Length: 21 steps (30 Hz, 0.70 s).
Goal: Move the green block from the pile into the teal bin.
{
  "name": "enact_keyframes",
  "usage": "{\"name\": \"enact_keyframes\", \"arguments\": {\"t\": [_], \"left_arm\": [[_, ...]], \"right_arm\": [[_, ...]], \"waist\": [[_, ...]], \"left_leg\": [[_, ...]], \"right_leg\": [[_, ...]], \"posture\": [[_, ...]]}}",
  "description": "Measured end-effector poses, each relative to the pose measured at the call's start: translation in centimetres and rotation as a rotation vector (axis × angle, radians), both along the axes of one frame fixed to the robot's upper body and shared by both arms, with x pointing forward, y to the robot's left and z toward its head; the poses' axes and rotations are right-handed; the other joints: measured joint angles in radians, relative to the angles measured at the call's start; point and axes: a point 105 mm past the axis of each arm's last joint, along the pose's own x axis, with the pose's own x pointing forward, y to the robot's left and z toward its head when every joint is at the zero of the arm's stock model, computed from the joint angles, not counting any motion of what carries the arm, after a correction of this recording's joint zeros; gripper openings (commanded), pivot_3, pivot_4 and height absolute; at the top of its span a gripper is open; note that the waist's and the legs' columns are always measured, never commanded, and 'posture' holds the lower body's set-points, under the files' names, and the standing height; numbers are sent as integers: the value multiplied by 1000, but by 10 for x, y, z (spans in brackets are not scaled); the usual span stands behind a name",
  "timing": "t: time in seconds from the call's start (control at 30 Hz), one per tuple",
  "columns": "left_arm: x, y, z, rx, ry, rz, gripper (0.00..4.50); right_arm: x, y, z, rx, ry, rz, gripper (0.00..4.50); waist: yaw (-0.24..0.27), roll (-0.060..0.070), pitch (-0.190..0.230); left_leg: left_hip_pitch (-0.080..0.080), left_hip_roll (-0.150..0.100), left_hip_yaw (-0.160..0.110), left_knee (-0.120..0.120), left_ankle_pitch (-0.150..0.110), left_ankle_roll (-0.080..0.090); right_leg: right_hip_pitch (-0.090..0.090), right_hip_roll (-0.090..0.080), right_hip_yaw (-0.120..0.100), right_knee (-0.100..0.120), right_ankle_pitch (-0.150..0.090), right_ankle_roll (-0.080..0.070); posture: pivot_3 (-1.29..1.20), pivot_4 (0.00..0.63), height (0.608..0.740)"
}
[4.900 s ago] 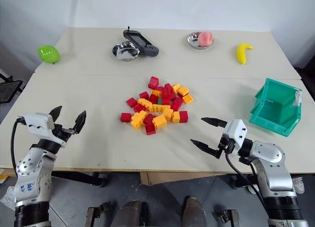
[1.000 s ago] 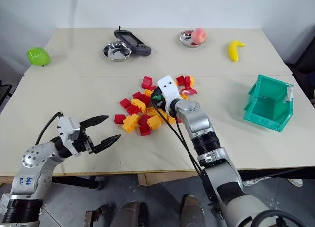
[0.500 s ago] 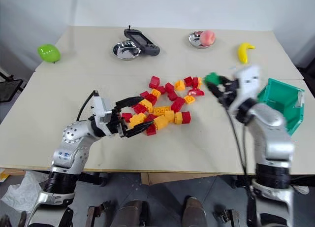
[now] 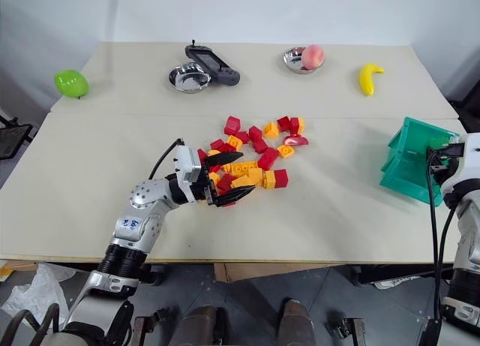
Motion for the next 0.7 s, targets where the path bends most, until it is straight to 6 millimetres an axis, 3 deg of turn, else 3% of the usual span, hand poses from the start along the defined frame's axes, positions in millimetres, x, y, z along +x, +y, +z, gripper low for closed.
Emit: {"name": "enact_keyframes", "arguments": {"t": [0.17,0.23,0.37,0.53,0.6,0.7], "left_arm": [[2,22,-3,6,5,77,4500],[4,36,-1,11,7,133,4500],[6,70,-6,56,42,251,4500],[-3,109,-17,126,50,371,4500],[-9,128,-25,151,61,424,4500],[-20,149,-34,181,66,495,4500]], "right_arm": [[1,9,15,-51,-54,86,4479],[0,28,21,-44,-94,208,4479],[-13,100,23,-73,-112,583,4479],[-42,172,-21,-121,-5,976,4479],[-53,187,-44,-118,61,1076,4479],[-52,185,-56,-83,72,1080,4479]], "waist": [[0,0,0],[-1,0,0],[-1,0,0],[10,0,0],[10,-1,0],[8,-1,0]], "left_leg": [[0,0,0,0,0,0],[0,0,0,0,0,0],[0,1,0,0,0,0],[0,0,-1,1,0,1],[0,0,-1,1,-1,1],[0,0,-1,2,-1,1]], "right_leg": [[0,0,0,0,0,0],[0,0,0,0,0,0],[0,0,0,0,0,0],[2,0,-1,-1,0,1],[2,0,-1,-1,0,1],[2,0,-1,-1,1,0]], "posture": [[0,150,740],[0,150,740],[0,150,740],[0,150,740],[0,150,740],[0,150,740]]}}
